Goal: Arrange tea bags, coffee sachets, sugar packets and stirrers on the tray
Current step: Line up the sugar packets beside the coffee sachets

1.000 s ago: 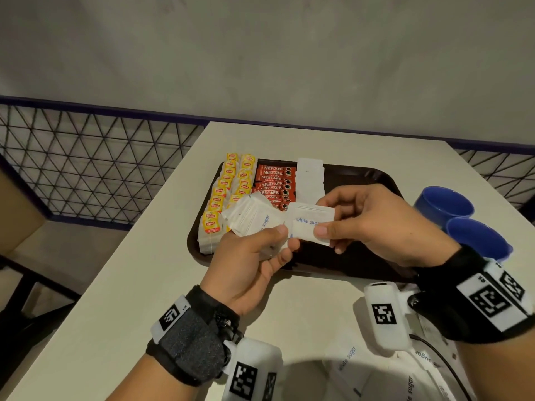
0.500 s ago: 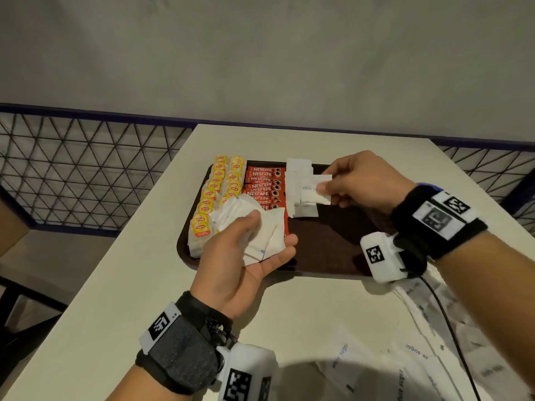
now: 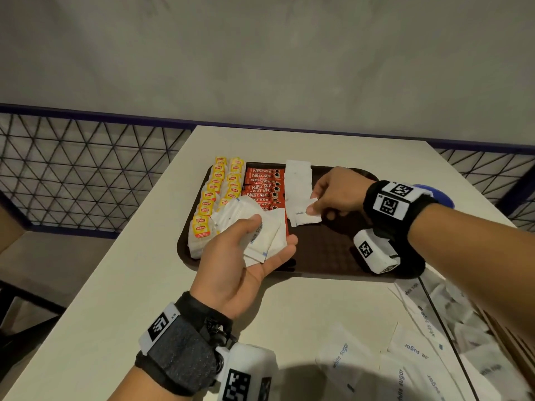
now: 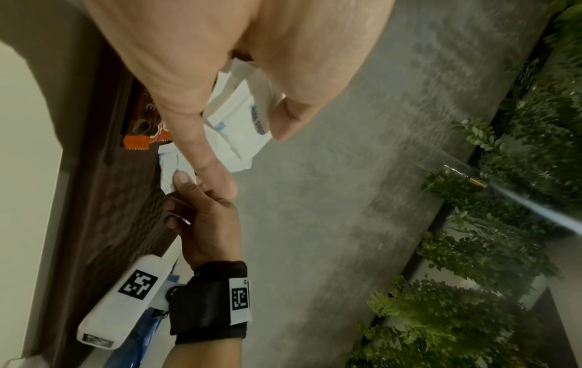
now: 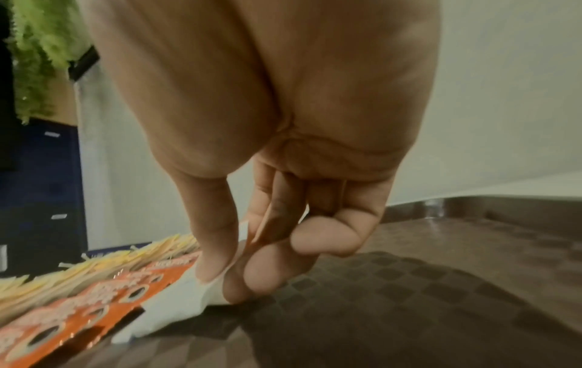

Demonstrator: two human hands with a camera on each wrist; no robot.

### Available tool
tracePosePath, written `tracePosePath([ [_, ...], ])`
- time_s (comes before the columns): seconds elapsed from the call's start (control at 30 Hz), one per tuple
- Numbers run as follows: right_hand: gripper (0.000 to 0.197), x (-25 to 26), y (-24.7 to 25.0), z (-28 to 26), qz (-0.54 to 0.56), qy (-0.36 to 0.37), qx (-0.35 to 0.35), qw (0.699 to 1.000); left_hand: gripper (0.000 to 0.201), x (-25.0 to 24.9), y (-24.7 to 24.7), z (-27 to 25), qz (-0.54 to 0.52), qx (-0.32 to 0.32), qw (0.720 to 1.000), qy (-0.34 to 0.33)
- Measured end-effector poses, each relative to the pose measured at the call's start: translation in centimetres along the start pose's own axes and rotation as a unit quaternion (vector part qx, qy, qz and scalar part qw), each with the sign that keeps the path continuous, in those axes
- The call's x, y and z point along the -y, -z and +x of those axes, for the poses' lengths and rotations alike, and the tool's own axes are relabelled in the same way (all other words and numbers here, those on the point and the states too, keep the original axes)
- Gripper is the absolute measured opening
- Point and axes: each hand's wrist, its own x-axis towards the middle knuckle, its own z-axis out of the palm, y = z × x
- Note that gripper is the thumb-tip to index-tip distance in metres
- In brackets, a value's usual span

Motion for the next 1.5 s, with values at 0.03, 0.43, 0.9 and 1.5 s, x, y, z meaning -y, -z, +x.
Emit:
tracePosePath([
  [0.03, 0.028, 0.2, -0.1, 0.1, -0.016, -0.004, 0.009, 1.0, 0.028, 0.0, 0.0, 0.0, -0.002, 0.0, 1.0, 0.0],
  [0.43, 0.037, 1.5, 0.2, -0.2, -0.095, -0.032, 0.024, 0.995, 0.034, -0.2, 0.1, 0.0, -0.019, 0.023, 0.999, 0.011],
  [0.9, 0.036, 4.9, -0.7, -12.4, 0.179, 0.156, 0.022, 0.971, 0.045, 0.3, 0.6, 0.0, 0.131, 0.083, 0.988, -0.028],
  [1.5, 0.025, 2.5, -1.0, -11.7, 0.448, 0.11, 0.063, 0.885, 0.017, 0.4, 0.2, -0.2, 0.121, 0.03, 0.992, 0.01],
])
